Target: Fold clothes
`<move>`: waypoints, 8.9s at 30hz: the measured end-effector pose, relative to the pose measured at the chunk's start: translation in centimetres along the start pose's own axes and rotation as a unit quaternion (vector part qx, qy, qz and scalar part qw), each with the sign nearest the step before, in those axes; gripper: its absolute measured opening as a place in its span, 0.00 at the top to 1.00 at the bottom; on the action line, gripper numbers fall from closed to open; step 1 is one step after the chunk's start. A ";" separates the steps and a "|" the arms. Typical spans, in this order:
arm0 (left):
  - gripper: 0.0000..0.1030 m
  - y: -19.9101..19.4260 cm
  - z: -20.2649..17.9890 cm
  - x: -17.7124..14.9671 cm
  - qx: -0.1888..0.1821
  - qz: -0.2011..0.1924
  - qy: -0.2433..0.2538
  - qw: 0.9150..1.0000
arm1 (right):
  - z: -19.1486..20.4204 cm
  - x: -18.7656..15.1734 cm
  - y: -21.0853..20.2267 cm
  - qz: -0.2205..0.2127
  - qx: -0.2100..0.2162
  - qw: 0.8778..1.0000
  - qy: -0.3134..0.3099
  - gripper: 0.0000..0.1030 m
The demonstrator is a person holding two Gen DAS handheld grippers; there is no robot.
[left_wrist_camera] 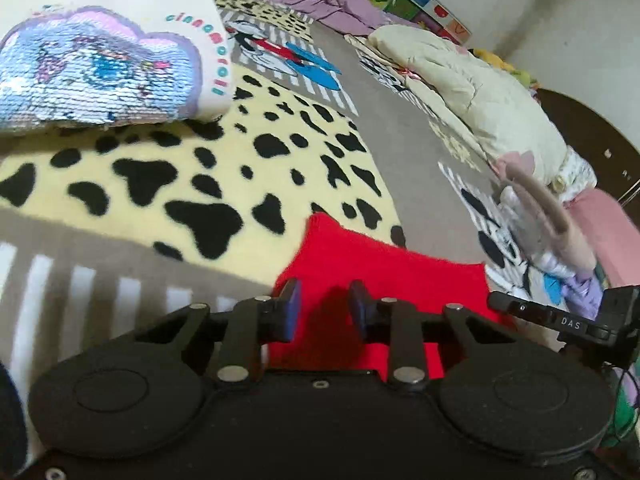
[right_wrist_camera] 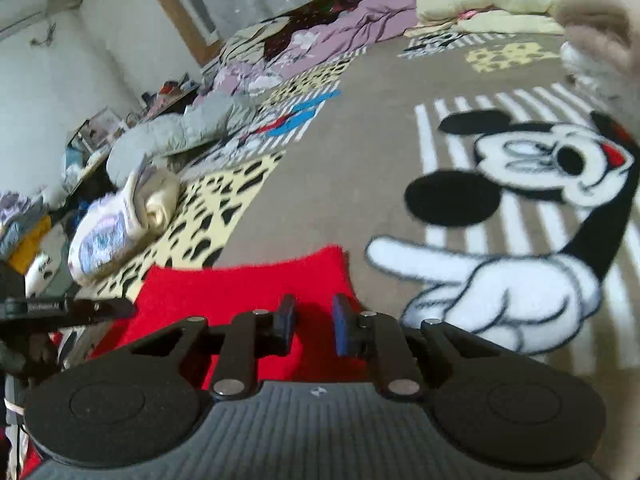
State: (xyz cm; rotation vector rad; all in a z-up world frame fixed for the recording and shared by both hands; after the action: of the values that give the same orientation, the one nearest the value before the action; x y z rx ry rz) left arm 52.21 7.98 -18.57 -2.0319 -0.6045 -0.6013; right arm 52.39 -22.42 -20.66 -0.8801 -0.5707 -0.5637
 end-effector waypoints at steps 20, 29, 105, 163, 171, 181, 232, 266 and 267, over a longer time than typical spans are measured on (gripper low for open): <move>0.59 -9.3 -1.9 -2.0 0.021 -0.059 0.025 0.998 | 5.3 -1.8 -5.7 -0.022 -0.032 0.994 -0.102 0.73; 0.62 -16.5 -5.5 -13.3 0.020 -0.056 0.075 0.995 | 15.9 -14.3 -11.4 0.007 0.041 0.977 -0.209 0.72; 0.36 -4.6 -36.1 -18.5 0.007 0.009 0.337 0.942 | 1.5 -22.3 -23.6 -0.106 -0.002 0.991 0.077 0.45; 0.97 -15.5 -14.6 -4.0 0.014 -0.189 0.012 0.982 | 12.9 -22.4 -17.2 -0.071 -0.072 0.974 -0.201 0.39; 0.97 -17.3 -8.5 -7.6 0.022 -0.206 -0.035 0.978 | 14.4 -22.9 -16.6 -0.077 -0.083 0.964 -0.242 0.44; 0.97 -17.0 -4.8 -7.7 0.019 -0.219 -0.049 0.974 | 16.0 -24.1 -17.5 -0.087 -0.070 0.947 -0.300 0.45; 0.97 -6.2 -14.3 -3.7 0.048 -0.136 -0.019 0.989 | 15.8 -24.2 -17.6 -0.043 0.051 0.971 -0.231 0.43; 0.62 -2.6 -16.5 -7.7 0.102 -0.074 0.123 0.984 | 11.1 -20.2 -18.7 -0.069 0.143 0.987 0.014 0.56; 0.64 -2.9 -16.8 -8.2 0.087 -0.075 0.124 0.985 | 11.1 -20.2 -18.4 -0.067 0.135 0.989 0.008 0.58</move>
State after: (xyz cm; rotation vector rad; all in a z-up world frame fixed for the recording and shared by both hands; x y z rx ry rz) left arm 41.15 -6.61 -13.94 -1.7248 -0.6401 -0.8474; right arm 23.19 -18.29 -18.40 -0.5831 -0.6772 -0.5987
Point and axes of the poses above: each gripper's, at about its wrist camera, not at the fingertips, and y roughly the way its jaws point, z to its left, x to its top, the point moved 9 cm from there along y, roughly the way its jaws point, and after that the axes turned 3 degrees about y, right-handed, at the moved point
